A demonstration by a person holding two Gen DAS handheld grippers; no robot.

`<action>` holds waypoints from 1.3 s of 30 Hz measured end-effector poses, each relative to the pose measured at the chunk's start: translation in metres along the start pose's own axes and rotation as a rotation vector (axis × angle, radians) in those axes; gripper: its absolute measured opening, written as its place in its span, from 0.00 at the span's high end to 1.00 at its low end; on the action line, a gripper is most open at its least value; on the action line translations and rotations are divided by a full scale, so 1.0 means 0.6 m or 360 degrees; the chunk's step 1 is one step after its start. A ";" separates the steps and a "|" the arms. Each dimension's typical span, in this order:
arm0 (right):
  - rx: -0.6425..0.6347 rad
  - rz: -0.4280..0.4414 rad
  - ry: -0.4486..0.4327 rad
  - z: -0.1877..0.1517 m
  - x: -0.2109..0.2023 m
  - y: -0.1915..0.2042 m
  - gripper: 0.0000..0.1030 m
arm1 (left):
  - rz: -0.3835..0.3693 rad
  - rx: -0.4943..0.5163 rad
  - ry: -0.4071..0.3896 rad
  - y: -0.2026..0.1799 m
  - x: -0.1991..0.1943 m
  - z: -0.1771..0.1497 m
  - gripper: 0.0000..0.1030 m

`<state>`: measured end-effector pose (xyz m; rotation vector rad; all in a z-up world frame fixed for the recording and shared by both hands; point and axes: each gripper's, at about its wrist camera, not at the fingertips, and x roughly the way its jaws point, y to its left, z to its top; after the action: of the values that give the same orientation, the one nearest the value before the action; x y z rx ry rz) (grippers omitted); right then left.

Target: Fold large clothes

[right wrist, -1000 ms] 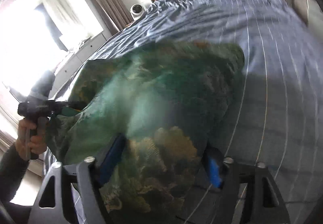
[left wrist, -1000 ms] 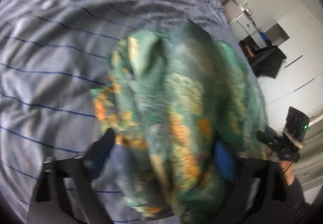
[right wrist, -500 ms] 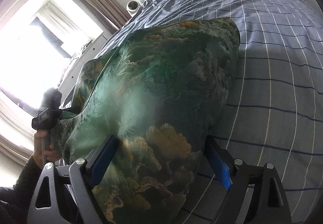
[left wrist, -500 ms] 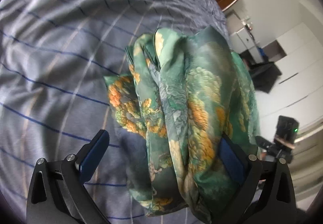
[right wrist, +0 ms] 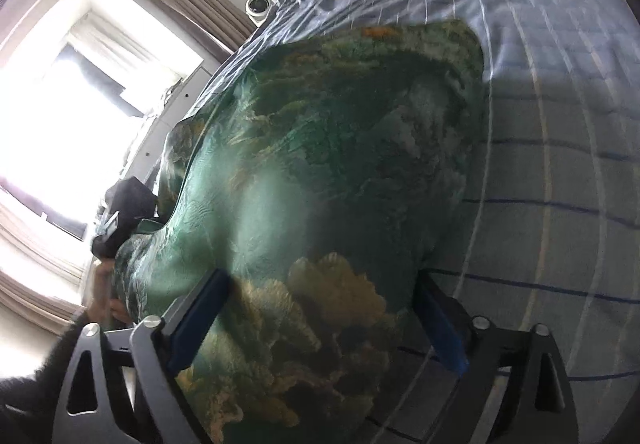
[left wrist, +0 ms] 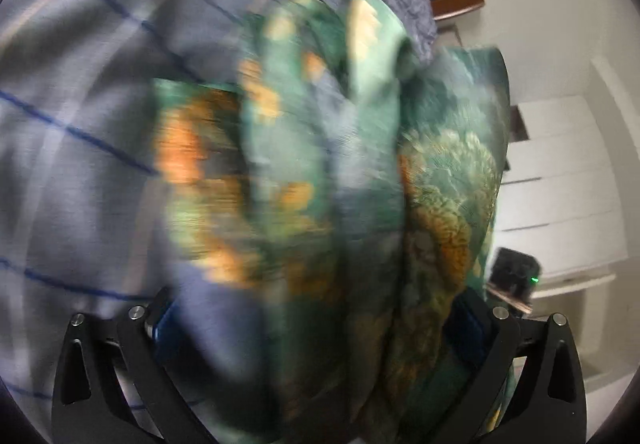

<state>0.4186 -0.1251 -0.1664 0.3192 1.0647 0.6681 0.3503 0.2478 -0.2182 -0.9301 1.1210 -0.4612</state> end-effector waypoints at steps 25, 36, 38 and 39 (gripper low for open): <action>-0.0455 -0.0300 -0.0297 0.177 -0.007 0.004 0.24 | 0.0479 0.0596 -0.0204 -0.217 0.083 0.121 0.31; -0.0085 -0.0212 -0.0378 0.150 -0.026 -0.095 0.08 | 0.0560 0.0604 -0.0392 -0.194 0.006 0.052 0.11; -0.0230 -0.0345 -0.0477 0.130 -0.067 -0.063 0.08 | 0.0718 0.0781 -0.0585 -0.231 -0.036 0.005 0.05; -0.0295 -0.0409 -0.0524 0.114 -0.088 -0.042 0.08 | 0.0826 0.0900 -0.0700 -0.254 -0.056 -0.027 0.03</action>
<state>0.4712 -0.1731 -0.1115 0.1218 0.7076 0.4592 0.3413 0.1810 -0.0766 -0.2051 0.7248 -0.1160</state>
